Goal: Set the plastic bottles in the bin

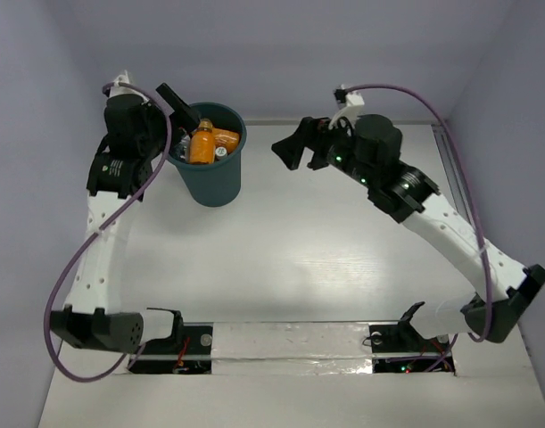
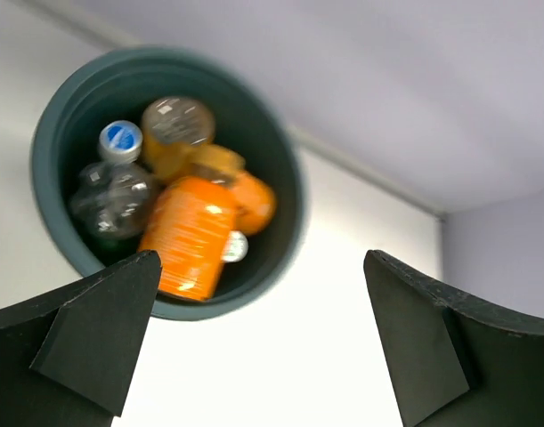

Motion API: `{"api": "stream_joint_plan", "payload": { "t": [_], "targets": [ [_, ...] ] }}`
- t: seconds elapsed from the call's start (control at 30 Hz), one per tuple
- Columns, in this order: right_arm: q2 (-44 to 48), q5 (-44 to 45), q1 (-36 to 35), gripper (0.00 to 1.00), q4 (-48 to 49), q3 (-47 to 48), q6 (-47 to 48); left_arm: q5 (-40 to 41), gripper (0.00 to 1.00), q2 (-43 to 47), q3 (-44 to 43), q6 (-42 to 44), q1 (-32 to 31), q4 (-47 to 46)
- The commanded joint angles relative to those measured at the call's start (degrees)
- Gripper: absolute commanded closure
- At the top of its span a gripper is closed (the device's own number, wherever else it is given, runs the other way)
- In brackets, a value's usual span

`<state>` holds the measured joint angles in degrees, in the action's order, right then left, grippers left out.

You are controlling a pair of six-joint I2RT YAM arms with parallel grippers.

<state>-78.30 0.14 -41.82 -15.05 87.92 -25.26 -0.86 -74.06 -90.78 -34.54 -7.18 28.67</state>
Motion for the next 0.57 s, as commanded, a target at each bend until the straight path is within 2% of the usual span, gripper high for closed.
{"api": "stream_joint_plan", "payload": {
  "t": [0.0,0.13,0.27,0.37,0.53],
  "targets": [
    [9.71,8.36,0.16,0.00,-0.07,3.05,3.80,-5.45,0.01,6.03,-3.17,0.62,-0.38,-5.98],
    [19.57,20.22,0.16,0.00,-1.30,1.03,7.23,-8.28,0.01,9.98,-5.72,0.71,-0.38,-6.69],
    [28.80,35.43,0.16,0.00,-1.30,-3.97,9.08,-5.12,0.01,17.00,-5.81,1.14,-0.38,-8.01],
    [33.91,39.48,0.16,0.00,-0.95,-8.11,9.44,-3.89,0.01,20.87,-4.50,1.67,-0.38,-8.71],
    [34.36,39.76,0.16,0.00,-4.80,-9.09,7.60,-5.11,0.01,23.26,0.95,1.24,-0.38,-8.72]
  ]
}}
